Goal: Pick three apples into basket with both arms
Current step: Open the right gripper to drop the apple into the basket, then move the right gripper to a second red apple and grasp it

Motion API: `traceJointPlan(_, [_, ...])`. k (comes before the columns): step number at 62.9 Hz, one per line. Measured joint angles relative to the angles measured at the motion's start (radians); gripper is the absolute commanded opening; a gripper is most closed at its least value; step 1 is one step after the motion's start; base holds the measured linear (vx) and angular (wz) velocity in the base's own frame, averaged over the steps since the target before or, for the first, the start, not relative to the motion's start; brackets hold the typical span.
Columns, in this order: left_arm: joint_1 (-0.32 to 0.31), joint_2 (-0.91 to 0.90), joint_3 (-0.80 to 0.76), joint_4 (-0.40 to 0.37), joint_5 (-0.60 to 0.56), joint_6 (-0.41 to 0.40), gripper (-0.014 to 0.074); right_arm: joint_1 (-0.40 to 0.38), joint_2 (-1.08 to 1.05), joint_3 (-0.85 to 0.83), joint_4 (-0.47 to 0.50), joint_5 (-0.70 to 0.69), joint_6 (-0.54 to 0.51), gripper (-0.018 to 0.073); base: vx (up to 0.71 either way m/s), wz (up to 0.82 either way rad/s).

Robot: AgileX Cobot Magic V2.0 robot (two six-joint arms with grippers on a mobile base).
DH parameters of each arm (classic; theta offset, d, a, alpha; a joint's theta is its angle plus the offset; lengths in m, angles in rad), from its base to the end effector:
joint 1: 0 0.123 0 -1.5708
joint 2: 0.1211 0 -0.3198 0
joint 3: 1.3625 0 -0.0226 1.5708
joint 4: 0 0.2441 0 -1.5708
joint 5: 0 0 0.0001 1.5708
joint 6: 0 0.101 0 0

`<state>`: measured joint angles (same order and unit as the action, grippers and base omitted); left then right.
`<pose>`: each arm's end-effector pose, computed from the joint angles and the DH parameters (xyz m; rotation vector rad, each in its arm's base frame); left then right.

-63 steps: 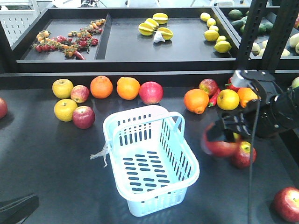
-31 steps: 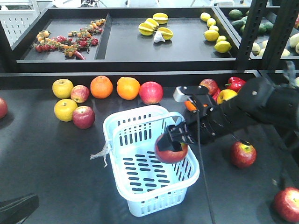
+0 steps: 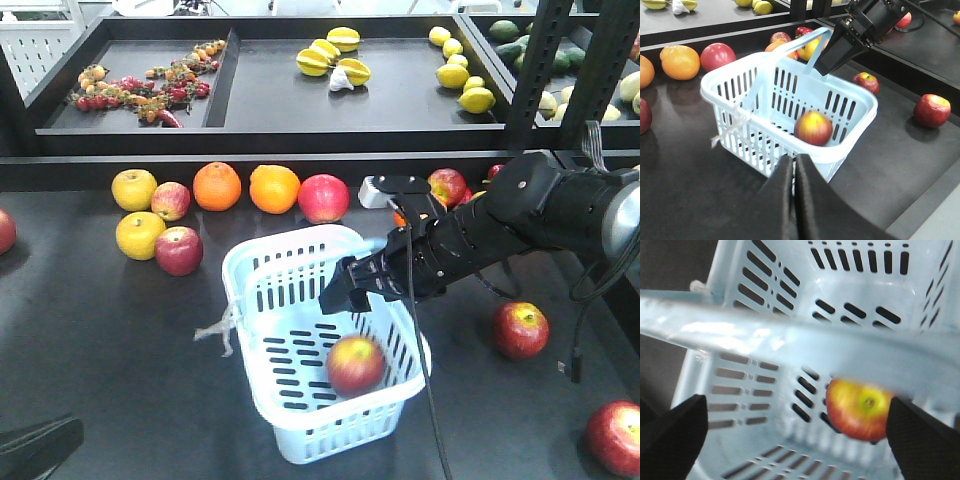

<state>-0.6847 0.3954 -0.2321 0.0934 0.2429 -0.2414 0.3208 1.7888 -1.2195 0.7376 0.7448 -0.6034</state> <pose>0.0502 -0.0380 0.2532 0.4931 1.8620 -0.5457 0.3417 0.1621 0.2521 -0.5971 2.5752 0.7296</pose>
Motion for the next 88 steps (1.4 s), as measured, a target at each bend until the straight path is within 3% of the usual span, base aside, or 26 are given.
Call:
traceJointPlan(9, [0.0,0.0,0.0,0.0,0.0,0.0,-0.0008,-0.001,-0.004,0.0,-0.006,0.029,0.002,0.0616,0.0,0.0])
traceJointPlan(14, [0.0,0.0,0.0,0.0,0.001,0.0,-0.0008,-0.013,-0.017,0.0,-0.029,0.062,0.02,0.0518,0.0,0.0])
traceJointPlan(21, [0.0,0.0,0.0,0.0,0.001,0.0,-0.0008,-0.05,-0.061,0.0,-0.096,0.093,0.094,0.0315,0.0,0.0])
traceJointPlan(30, [0.0,0.0,0.0,0.0,0.002,0.0,-0.0008,-0.125,-0.142,0.0,-0.25,0.125,0.223,0.0011,0.0,0.0])
traceJointPlan(32, [0.0,0.0,0.0,0.0,0.002,0.0,-0.0008,-0.146,-0.161,0.0,-0.286,0.128,0.249,-0.0015,0.0,0.0])
traceJointPlan(45, [0.0,0.0,0.0,0.0,0.002,0.0,-0.0008,-0.301,-0.215,-0.001,-0.394,0.13,0.331,0.0002,0.0,0.0])
traceJointPlan(52, [0.0,0.0,0.0,0.0,0.002,0.0,-0.0008,-0.375,-0.195,-0.013,-0.405,0.131,0.314,0.0085,0.0,0.0])
traceJointPlan(62, [0.0,0.0,0.0,0.0,0.002,0.0,-0.0008,-0.417,-0.101,-0.109,-0.41,0.177,0.272,0.0397,0.0,0.0])
traceJointPlan(73, [0.0,0.0,0.0,0.0,0.002,0.0,-0.0008,-0.418,0.046,-0.26,-0.471,0.253,0.313,0.0731,0.0,0.0])
traceJointPlan(88, [0.0,0.0,0.0,0.0,0.003,0.0,-0.0008,-0.418,0.251,-0.411,-0.626,0.351,0.432,0.0709,0.0,0.0])
